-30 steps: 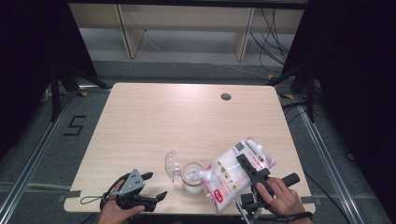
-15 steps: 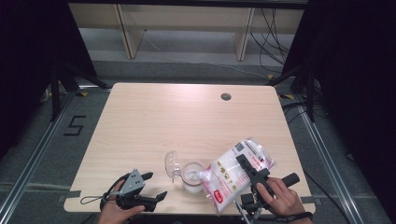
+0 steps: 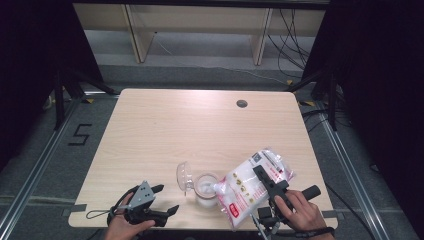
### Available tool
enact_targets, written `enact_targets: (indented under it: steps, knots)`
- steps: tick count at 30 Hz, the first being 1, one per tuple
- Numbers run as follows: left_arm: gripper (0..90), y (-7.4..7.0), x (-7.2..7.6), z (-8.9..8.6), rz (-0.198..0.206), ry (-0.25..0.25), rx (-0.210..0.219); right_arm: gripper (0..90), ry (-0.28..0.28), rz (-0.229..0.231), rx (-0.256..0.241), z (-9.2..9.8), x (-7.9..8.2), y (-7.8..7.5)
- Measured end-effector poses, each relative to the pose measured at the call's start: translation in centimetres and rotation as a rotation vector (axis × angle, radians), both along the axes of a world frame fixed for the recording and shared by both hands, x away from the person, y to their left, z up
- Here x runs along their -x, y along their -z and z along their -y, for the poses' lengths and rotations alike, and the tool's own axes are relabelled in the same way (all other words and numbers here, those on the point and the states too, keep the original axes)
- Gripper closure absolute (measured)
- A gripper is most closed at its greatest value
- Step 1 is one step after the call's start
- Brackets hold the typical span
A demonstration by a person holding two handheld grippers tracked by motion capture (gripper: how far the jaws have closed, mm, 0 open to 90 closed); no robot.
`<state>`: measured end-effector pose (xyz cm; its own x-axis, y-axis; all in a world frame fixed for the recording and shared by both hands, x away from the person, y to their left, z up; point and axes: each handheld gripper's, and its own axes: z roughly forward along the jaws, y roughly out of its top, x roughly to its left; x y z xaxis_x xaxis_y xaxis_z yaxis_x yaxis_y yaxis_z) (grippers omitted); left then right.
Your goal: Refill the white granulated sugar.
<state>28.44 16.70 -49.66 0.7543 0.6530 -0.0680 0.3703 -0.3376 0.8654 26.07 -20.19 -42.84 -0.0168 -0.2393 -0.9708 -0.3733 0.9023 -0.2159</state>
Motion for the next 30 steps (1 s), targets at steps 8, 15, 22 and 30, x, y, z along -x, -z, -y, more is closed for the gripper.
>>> enact_targets:
  steps: [8,15,22,30]
  knots:
    - [16.0,-0.02,-0.03,-0.05,0.002,0.002,-0.009,65.8,0.002,0.006,0.000,-0.01,-0.03,0.10]
    - [16.0,0.01,-0.01,0.01,0.000,0.002,0.004,65.8,-0.006,0.029,0.027,-0.13,-0.02,-0.06]
    - [16.0,0.00,-0.01,0.00,-0.001,0.002,0.003,66.1,-0.020,0.037,0.022,-0.09,-0.16,0.06]
    - [16.0,0.02,-0.02,0.01,0.000,0.003,0.004,66.6,0.011,0.021,0.011,-0.10,-0.07,0.22]
